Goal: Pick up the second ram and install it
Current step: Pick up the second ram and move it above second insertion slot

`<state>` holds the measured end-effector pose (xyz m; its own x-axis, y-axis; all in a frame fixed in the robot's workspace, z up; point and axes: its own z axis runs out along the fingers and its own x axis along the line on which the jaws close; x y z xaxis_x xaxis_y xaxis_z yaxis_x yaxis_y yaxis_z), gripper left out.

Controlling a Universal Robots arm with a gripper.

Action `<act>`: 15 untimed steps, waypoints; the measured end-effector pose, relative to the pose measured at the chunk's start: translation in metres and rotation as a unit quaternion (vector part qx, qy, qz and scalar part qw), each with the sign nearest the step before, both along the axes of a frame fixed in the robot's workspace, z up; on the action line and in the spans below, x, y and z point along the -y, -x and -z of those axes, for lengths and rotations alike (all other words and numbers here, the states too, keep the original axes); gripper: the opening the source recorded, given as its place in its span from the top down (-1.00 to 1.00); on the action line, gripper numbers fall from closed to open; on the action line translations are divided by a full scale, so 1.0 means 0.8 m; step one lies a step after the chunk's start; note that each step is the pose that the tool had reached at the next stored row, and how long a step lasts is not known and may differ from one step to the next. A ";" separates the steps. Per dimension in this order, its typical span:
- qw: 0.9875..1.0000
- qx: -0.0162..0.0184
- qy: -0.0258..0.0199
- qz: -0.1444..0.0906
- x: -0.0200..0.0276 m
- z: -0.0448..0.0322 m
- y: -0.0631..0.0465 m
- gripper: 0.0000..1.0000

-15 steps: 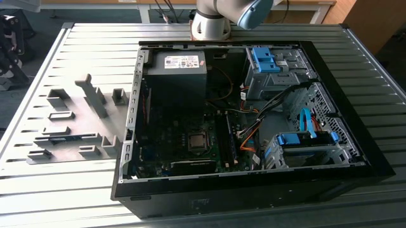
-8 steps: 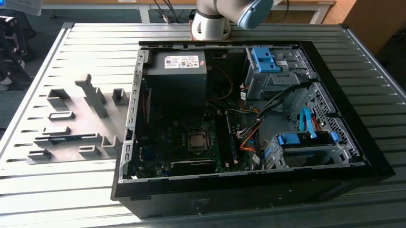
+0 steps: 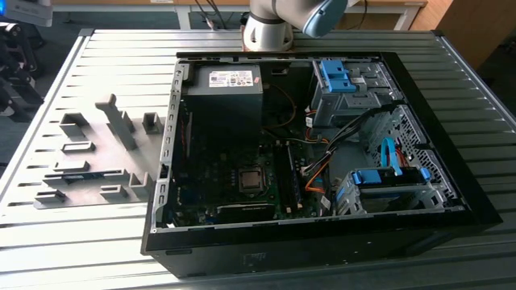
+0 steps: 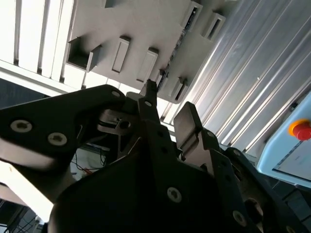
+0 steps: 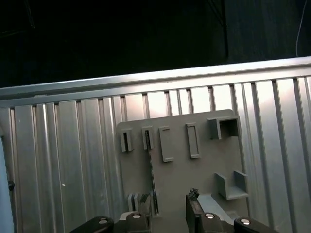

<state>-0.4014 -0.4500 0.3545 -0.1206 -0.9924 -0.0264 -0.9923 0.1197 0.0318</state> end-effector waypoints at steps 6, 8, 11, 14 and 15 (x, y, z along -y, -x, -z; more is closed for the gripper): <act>1.000 0.000 0.000 -0.031 0.0004 0.0112 0.000 0.17; 0.999 0.000 0.000 -0.032 0.0005 0.0111 0.000 0.17; 0.999 0.000 0.000 -0.033 0.0005 0.0112 0.000 0.17; 0.999 0.000 0.000 -0.033 0.0005 0.0113 0.000 0.17; 0.999 0.000 0.000 -0.033 0.0005 0.0116 0.000 0.17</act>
<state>-0.4013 -0.4504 0.3452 -0.0543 -0.9982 -0.0263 -0.9981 0.0535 0.0318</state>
